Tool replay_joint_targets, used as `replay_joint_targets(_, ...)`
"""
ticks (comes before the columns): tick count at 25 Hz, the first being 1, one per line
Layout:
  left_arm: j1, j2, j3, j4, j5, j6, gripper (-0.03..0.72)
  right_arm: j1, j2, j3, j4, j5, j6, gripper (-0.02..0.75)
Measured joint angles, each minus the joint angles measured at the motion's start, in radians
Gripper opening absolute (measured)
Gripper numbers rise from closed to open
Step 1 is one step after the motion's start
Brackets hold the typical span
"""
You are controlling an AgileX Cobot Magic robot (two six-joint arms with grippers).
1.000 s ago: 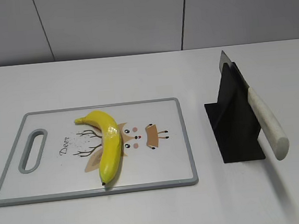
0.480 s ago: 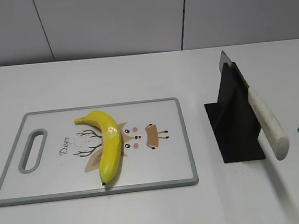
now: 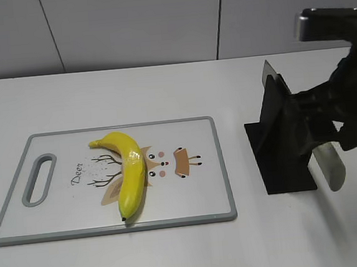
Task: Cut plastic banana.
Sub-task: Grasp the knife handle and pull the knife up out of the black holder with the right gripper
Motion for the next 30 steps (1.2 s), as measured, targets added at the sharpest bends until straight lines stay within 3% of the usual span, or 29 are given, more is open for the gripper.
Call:
replay_joint_targets(6,0.000,0.000,0.000,0.000,0.000,0.000,0.502,0.000,0.113,0.000,-0.073,-0.018,0.071,0.504)
replay_joint_targets(13,0.000,0.000,0.000,0.000,0.000,0.000,0.502,0.000,0.189,0.000,-0.075,-0.061,0.092,0.425)
replay_joint_targets(16,0.000,0.000,0.000,0.000,0.000,0.000,0.502,0.000,0.207,0.000,-0.075,-0.048,0.111,0.346)
replay_joint_targets(19,0.000,0.000,0.000,0.000,0.000,0.000,0.502,0.000,0.210,0.000,-0.084,-0.036,0.118,0.183)
replay_joint_targets(20,0.000,0.000,0.000,0.000,0.000,0.000,0.502,-0.001,0.210,0.000,-0.088,-0.031,0.126,0.162)
replay_joint_targets(30,0.000,0.000,0.000,0.000,0.000,0.000,0.502,-0.001,0.210,0.000,-0.087,-0.024,0.129,0.162)
